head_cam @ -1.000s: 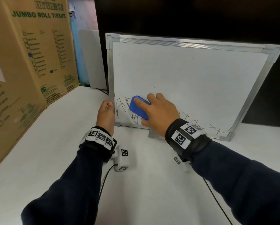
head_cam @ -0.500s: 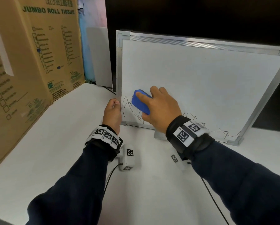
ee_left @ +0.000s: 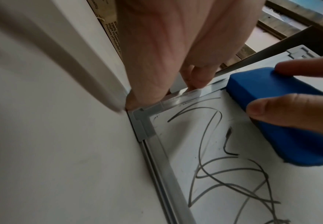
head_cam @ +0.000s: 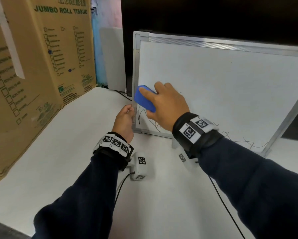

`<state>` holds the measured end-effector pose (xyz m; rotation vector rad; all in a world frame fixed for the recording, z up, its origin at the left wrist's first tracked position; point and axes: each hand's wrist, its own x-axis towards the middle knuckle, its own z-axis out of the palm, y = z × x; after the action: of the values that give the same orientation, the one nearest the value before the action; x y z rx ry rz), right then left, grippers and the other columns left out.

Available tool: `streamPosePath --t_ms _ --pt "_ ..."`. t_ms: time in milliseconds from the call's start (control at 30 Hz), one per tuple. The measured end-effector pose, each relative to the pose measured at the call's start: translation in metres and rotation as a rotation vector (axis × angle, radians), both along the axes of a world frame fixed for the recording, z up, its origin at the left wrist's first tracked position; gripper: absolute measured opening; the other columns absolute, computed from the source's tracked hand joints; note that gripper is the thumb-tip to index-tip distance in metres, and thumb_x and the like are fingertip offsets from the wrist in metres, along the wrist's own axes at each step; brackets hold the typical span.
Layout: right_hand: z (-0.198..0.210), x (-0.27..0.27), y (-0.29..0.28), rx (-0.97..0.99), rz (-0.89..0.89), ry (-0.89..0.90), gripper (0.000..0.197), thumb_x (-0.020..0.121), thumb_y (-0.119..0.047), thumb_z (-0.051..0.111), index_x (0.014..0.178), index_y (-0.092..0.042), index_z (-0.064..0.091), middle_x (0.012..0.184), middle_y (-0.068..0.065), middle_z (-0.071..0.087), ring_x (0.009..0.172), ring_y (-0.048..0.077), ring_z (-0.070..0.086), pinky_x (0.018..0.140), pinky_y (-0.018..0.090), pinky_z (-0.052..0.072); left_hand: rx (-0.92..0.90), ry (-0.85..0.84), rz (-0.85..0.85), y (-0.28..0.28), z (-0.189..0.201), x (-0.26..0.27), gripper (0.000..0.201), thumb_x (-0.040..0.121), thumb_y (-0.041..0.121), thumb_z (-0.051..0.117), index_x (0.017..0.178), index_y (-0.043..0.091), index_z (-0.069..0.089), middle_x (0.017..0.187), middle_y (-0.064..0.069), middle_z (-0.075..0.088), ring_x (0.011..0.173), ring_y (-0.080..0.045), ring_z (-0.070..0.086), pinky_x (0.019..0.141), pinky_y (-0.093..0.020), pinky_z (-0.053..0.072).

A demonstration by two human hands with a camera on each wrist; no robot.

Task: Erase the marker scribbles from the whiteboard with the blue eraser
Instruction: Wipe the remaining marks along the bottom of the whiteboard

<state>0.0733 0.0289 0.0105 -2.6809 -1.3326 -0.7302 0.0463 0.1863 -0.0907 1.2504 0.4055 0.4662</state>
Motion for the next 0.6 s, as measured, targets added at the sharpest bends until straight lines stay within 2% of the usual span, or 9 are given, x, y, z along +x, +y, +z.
streamPosePath --t_ms 67,100,233,300,367,500,567,600 --pt "-0.002 -0.001 0.003 -0.002 0.008 0.010 0.066 0.086 -0.033 0.069 0.146 -0.020 0.043 0.109 0.008 0.050 0.086 0.021 0.033 0.057 0.032 0.032 -0.012 0.008 0.002 0.000 0.001 -0.002 0.031 0.100 0.024 0.046 0.124 0.021 0.065 0.132 -0.010 0.063 0.125 -0.027 0.054 0.117 -0.047 0.034" --pt "-0.007 -0.001 0.003 -0.003 0.020 0.021 0.068 0.086 -0.033 0.070 0.146 -0.020 0.044 0.108 0.008 0.051 0.085 0.022 0.037 0.057 0.032 0.032 -0.021 0.006 0.006 0.000 0.002 -0.004 0.030 0.101 0.022 0.044 0.123 0.021 0.066 0.130 -0.009 0.064 0.125 -0.027 0.054 0.116 -0.045 0.034" --pt "-0.020 0.000 0.000 -0.100 0.046 0.031 0.069 0.088 -0.035 0.067 0.150 -0.022 0.039 0.110 0.009 0.052 0.091 0.028 0.047 0.060 0.033 0.032 -0.034 -0.019 -0.017 -0.004 0.007 -0.008 0.031 0.108 0.015 0.037 0.110 0.023 0.067 0.108 -0.002 0.068 0.106 -0.017 0.056 0.103 -0.038 0.042" --pt "-0.014 0.002 0.001 -0.112 0.033 0.011 0.068 0.089 -0.035 0.066 0.150 -0.025 0.038 0.111 0.008 0.051 0.094 0.028 0.047 0.060 0.033 0.033 -0.050 -0.019 -0.017 -0.005 0.006 -0.008 0.032 0.108 0.015 0.036 0.109 0.023 0.067 0.105 0.000 0.068 0.104 -0.016 0.057 0.100 -0.035 0.043" --pt "-0.005 0.003 0.001 -0.081 0.012 -0.007 0.069 0.088 -0.036 0.068 0.150 -0.026 0.038 0.110 0.008 0.050 0.094 0.028 0.047 0.059 0.034 0.035 -0.080 -0.025 -0.016 -0.005 0.005 -0.007 0.032 0.108 0.014 0.037 0.109 0.023 0.067 0.106 0.000 0.068 0.104 -0.015 0.057 0.104 -0.036 0.042" --pt "0.001 0.005 0.002 0.025 -0.017 -0.008 0.070 0.088 -0.039 0.068 0.150 -0.025 0.039 0.108 0.008 0.049 0.088 0.023 0.039 0.058 0.032 0.033 -0.108 -0.010 0.012 -0.005 0.006 -0.005 0.028 0.108 0.014 0.039 0.110 0.024 0.065 0.102 0.005 0.065 0.100 -0.010 0.055 0.104 -0.030 0.041" --pt "-0.006 0.004 0.001 0.048 -0.011 0.006 0.069 0.088 -0.040 0.066 0.150 -0.022 0.039 0.106 0.008 0.050 0.084 0.021 0.036 0.057 0.032 0.033 -0.101 -0.008 0.017 -0.007 0.008 -0.006 0.028 0.108 0.014 0.038 0.109 0.024 0.064 0.097 0.010 0.066 0.096 -0.002 0.058 0.092 -0.020 0.046" --pt "-0.011 0.002 0.001 0.038 -0.009 0.012 0.069 0.089 -0.040 0.065 0.150 -0.021 0.039 0.106 0.008 0.051 0.084 0.022 0.039 0.057 0.032 0.033 -0.096 -0.007 0.015 -0.008 0.007 -0.006 0.029 0.108 0.013 0.037 0.111 0.022 0.064 0.096 0.011 0.067 0.095 -0.001 0.058 0.090 -0.018 0.045"
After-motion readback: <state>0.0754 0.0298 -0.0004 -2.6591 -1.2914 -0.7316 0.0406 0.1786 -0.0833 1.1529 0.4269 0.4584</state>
